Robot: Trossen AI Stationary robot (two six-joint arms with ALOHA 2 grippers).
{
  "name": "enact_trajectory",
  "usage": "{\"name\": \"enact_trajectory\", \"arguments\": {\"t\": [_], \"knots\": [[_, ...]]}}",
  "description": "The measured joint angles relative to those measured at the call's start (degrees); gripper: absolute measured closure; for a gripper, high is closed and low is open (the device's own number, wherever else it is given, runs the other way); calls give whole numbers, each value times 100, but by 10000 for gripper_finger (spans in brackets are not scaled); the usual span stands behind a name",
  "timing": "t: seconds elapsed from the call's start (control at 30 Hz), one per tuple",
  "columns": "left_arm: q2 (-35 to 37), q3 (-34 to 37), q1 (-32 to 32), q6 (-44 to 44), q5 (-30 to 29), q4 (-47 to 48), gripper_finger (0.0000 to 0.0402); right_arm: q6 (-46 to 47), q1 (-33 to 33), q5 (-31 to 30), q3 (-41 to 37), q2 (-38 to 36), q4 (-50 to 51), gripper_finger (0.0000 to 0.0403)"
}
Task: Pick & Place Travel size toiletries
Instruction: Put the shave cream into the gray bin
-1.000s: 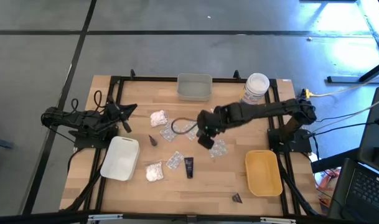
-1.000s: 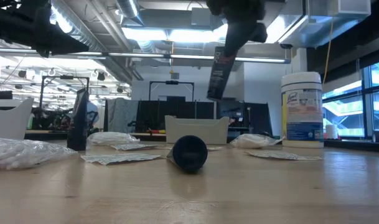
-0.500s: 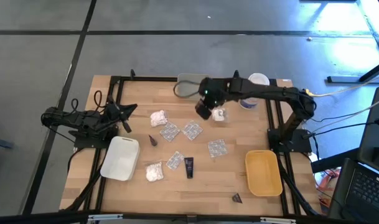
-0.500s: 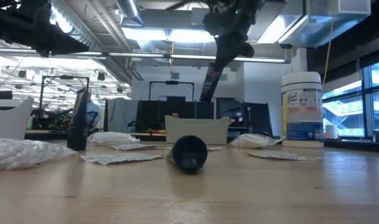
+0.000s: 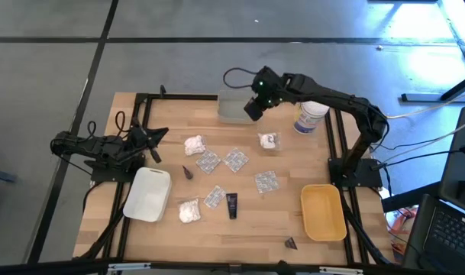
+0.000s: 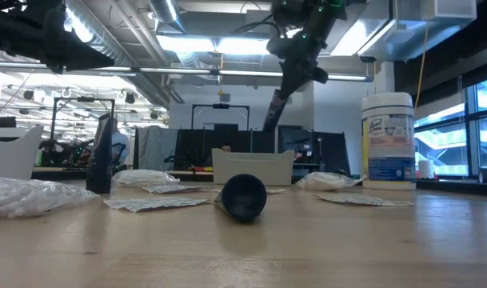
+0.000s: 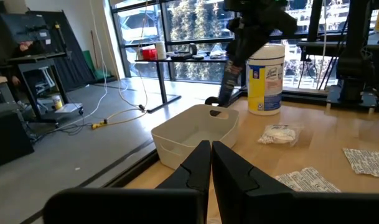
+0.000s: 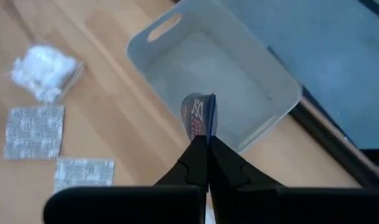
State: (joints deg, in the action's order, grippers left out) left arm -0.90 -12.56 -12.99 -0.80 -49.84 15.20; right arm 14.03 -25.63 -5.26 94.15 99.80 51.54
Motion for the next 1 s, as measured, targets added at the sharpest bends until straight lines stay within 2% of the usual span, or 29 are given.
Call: {"name": "enact_trajectory", "arguments": {"t": [0.33, 0.6, 1.0], "knots": [[0, 0, -1, 0, 0, 2, 391, -485, -160, -155, 905, 37, 323, 402], [1, 0, 0, 0, 0, 2, 389, -604, -430, -50, 1755, 656, 976, 402], [1, -2, -2, 0, 0, 2, 390, -660, -509, 20, 1836, 1234, 1410, 403]]}}
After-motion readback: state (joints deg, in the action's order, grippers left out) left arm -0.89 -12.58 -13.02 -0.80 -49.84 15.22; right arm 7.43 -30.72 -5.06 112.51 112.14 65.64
